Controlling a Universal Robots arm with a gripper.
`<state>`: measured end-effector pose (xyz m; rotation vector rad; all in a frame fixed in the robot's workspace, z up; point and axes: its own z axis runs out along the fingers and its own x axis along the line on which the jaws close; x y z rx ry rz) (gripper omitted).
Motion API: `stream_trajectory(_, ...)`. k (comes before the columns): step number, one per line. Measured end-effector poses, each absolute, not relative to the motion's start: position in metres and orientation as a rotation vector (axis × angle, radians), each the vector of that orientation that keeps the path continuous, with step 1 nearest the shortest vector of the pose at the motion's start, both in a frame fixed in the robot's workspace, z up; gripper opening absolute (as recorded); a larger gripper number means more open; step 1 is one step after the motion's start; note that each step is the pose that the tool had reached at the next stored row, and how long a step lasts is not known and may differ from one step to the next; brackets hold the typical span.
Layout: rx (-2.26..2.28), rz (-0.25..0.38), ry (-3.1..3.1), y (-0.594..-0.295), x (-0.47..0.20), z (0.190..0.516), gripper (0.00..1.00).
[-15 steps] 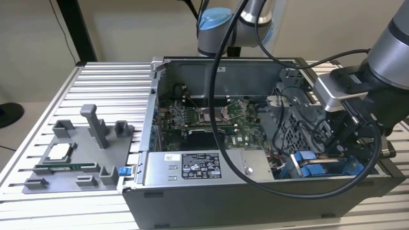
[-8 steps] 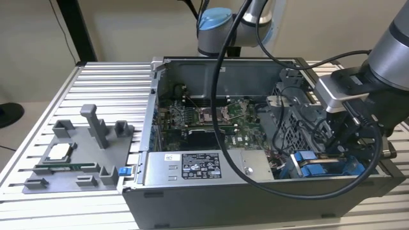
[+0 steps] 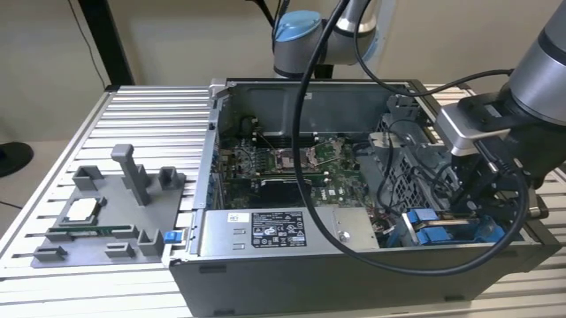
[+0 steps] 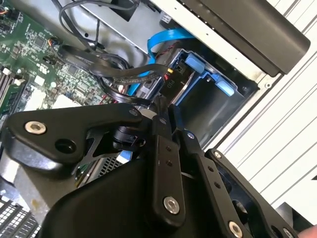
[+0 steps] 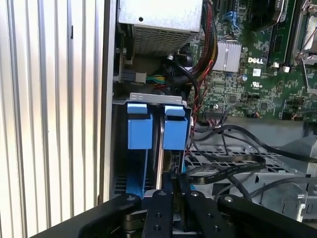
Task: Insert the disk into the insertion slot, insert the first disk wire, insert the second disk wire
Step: 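Insert the second disk wire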
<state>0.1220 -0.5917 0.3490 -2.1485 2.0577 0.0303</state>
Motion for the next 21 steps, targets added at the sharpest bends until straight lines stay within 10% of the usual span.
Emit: stream_trajectory(21,-2.155,0.029,2.049,-0.5861,0.1236,0.3423,0.00)
